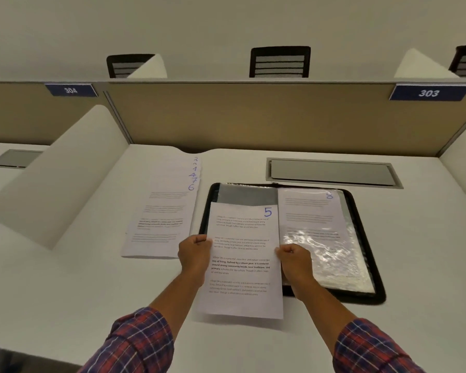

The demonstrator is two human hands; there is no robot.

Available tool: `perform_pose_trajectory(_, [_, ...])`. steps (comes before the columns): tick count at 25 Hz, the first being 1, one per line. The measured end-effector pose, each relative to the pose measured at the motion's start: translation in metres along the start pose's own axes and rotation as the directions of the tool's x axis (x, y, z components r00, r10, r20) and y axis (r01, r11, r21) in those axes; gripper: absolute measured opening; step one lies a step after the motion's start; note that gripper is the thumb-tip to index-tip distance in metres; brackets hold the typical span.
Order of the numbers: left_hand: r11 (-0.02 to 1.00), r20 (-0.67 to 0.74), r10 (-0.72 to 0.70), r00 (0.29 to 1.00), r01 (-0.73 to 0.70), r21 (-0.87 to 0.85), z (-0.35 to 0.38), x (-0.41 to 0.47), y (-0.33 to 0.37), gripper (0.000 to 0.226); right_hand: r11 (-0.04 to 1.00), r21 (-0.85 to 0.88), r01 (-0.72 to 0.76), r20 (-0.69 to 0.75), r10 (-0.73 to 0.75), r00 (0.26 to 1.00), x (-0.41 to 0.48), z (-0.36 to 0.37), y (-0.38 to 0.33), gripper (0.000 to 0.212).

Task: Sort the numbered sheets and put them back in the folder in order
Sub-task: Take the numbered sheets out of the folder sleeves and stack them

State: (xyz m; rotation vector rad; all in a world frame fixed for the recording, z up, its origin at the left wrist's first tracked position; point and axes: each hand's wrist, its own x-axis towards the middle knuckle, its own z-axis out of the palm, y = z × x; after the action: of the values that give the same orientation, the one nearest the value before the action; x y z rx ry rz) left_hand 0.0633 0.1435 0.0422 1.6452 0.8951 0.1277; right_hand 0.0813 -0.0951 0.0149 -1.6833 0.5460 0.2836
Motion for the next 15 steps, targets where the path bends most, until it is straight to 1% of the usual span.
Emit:
perform_pose_trajectory(2, [1.0, -0.017, 0.016, 1.0, -0.016, 0.019, -0.018, 0.032, 0.007, 0.013, 1.0, -0.012, 0.013, -0.011, -0.013, 1.0, 0.006, 0.033, -0.013, 0.014])
perform_pose_trajectory(5, [0.999, -0.026, 0.024, 0.999, -0.024, 0.031, -0.047, 0.077, 0.013, 0.017, 0.999, -0.037, 0.037, -0.003, -0.037, 0.999, 0.012, 0.085, -0.031, 0.014])
perform_pose_trajectory(8, [0.999, -0.052, 0.027, 0.998, -0.025, 0.043, -0.075, 0.115, 0.02, 0.019, 0.997, -0.072, 0.024, 0.012, -0.023, 1.0, 0.018, 0.133, -0.042, 0.015])
perform_pose_trajectory(11, [0.996, -0.074, 0.036, 0.997, -0.031, 0.078, -0.1, 0.153, 0.022, 0.016, 0.996, -0.092, 0.009, 0.026, -0.007, 1.0, 0.024, 0.179, -0.051, 0.013])
perform_pose_trajectory(15, [0.991, -0.149, 0.055, 0.987, -0.035, 0.133, -0.126, 0.197, 0.021, 0.013, 0.983, -0.176, 0.044, 0.013, -0.042, 0.999, 0.031, 0.233, -0.064, 0.01])
